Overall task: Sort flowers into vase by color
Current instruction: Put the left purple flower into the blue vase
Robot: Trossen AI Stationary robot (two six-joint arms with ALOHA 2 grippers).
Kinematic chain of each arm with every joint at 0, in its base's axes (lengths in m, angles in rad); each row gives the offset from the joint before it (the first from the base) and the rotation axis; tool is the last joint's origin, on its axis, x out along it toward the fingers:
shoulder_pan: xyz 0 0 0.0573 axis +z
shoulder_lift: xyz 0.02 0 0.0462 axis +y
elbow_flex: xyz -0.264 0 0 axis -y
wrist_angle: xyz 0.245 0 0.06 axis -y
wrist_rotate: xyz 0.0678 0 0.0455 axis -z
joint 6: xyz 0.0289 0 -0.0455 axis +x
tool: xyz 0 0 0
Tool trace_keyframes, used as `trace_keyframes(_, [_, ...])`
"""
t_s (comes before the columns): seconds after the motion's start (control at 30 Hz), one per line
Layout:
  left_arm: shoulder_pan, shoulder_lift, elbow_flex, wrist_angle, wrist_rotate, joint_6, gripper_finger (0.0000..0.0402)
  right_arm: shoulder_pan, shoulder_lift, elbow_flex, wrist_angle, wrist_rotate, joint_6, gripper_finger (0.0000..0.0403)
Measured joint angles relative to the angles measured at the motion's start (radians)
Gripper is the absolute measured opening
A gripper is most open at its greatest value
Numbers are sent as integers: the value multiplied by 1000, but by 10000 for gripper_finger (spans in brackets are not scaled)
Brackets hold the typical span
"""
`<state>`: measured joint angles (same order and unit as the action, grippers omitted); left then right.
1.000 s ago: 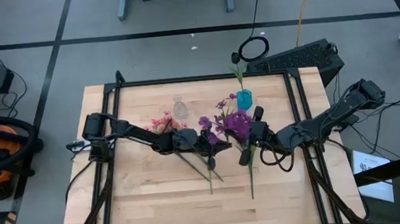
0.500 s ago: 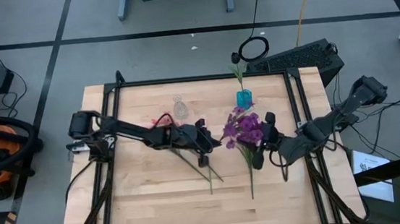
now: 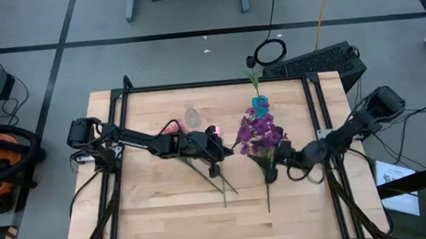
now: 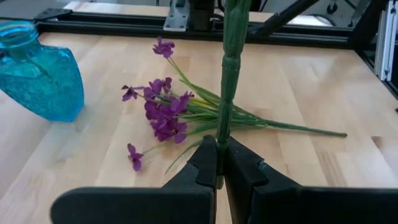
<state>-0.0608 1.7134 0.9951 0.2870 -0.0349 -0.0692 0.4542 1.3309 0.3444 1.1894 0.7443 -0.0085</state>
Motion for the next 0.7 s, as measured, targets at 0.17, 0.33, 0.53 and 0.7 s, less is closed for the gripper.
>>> trace_keyframes(0.17, [3, 0, 0, 37, 0, 4, 13, -148, 55, -73, 275, -226, -41, 224])
trace_keyframes(0.33, [8, 0, 0, 49, 0, 5, 13, -254, 110, -18, 276, -388, -22, 224])
trace_keyframes(0.53, [16, 0, 0, 42, -1, 4, 13, -279, 150, 43, 276, -437, -49, 224])
trace_keyframes(0.7, [16, 0, 0, 38, -1, 5, 13, -278, 153, 85, 281, -437, -64, 224])
